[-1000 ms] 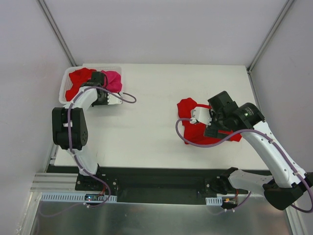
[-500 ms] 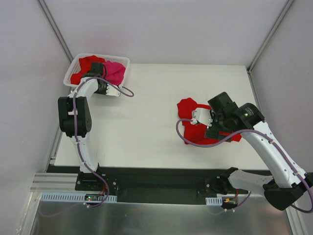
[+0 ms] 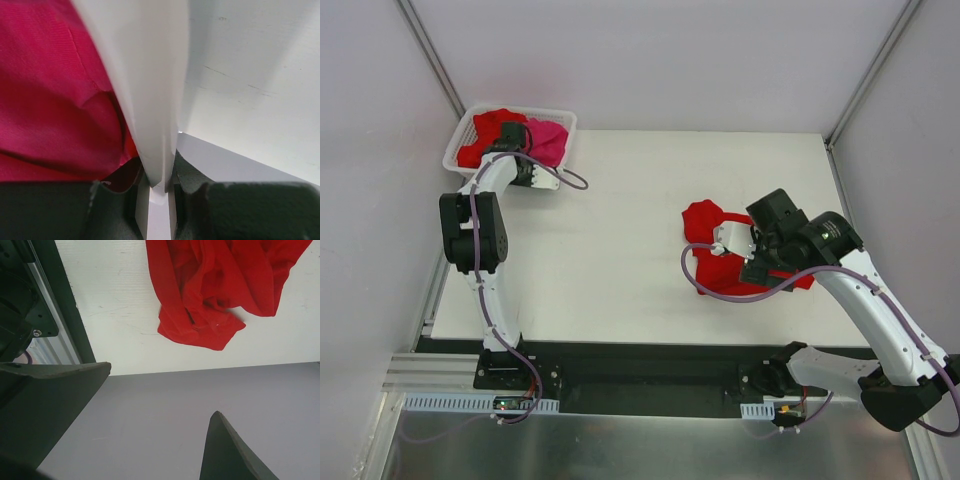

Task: Fold and stack the t-shirts
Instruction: Move the tshirt to the center of the board, then flatten out the tshirt

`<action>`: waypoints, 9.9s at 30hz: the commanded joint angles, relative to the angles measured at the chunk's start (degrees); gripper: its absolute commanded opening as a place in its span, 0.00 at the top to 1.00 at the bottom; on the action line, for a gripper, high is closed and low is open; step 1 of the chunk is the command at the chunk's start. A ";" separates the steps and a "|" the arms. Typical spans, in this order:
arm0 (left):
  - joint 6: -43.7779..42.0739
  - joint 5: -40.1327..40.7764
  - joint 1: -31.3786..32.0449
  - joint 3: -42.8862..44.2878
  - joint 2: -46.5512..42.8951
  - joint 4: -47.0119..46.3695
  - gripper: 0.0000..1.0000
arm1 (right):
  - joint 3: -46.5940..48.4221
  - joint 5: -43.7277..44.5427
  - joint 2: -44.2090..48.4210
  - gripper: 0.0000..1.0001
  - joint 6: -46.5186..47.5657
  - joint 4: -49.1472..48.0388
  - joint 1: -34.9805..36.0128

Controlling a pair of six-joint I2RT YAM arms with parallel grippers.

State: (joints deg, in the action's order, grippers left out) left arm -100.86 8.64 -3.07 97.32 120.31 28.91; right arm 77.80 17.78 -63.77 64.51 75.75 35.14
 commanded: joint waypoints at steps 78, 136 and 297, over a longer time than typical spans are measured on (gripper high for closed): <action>22.55 21.15 0.70 8.15 10.29 -1.31 1.00 | 0.86 -1.17 -0.92 0.04 1.23 -0.25 0.72; 26.24 19.40 2.90 -21.55 -18.26 -31.19 0.01 | 0.33 -0.64 0.93 0.04 1.23 0.10 0.90; 70.27 -28.60 16.76 2.79 -28.40 14.95 0.04 | 7.02 18.60 13.75 0.99 57.13 -74.08 -13.69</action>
State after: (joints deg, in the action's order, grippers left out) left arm -31.90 -17.02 9.56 97.51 88.40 45.63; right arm 82.32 34.46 -51.94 113.47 6.44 22.41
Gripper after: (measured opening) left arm 0.962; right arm 0.031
